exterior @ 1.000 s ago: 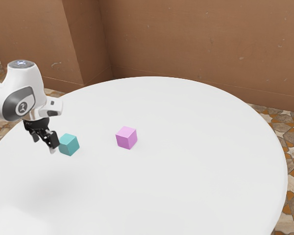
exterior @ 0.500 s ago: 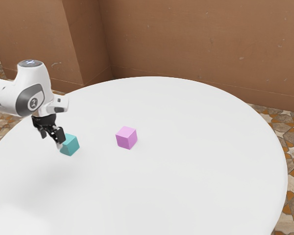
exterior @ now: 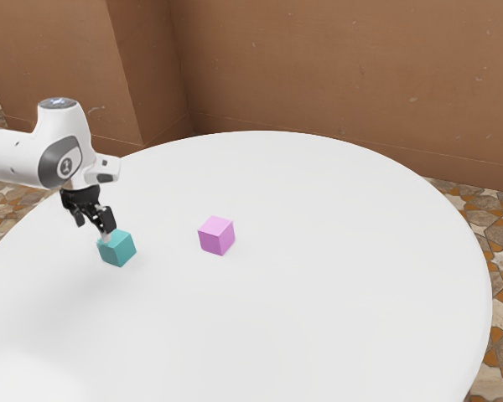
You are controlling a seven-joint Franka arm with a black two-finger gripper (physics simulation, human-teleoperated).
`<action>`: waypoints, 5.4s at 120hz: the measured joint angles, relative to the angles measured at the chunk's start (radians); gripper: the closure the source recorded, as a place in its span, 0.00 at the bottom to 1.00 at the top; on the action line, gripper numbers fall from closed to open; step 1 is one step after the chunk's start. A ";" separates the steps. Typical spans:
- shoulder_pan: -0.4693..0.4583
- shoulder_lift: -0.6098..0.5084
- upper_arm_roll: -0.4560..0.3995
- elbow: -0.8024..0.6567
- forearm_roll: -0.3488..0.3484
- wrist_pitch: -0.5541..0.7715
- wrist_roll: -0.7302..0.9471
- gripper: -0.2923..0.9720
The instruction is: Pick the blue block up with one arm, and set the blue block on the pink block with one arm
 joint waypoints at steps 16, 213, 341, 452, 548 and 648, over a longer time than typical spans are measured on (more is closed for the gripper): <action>0.074 0.048 -0.069 0.045 -0.001 -0.006 0.006 0.23; 0.277 0.226 -0.276 0.196 -0.014 -0.098 0.017 0.23; 0.270 0.321 -0.266 0.251 0.017 -0.100 0.011 0.23; 0.261 0.258 -0.276 0.253 -0.013 -0.116 -0.003 0.45; -0.041 0.209 -0.259 0.432 -0.140 -0.236 -0.117 0.45; -0.154 0.363 -0.168 0.556 -0.137 -0.181 -0.190 0.46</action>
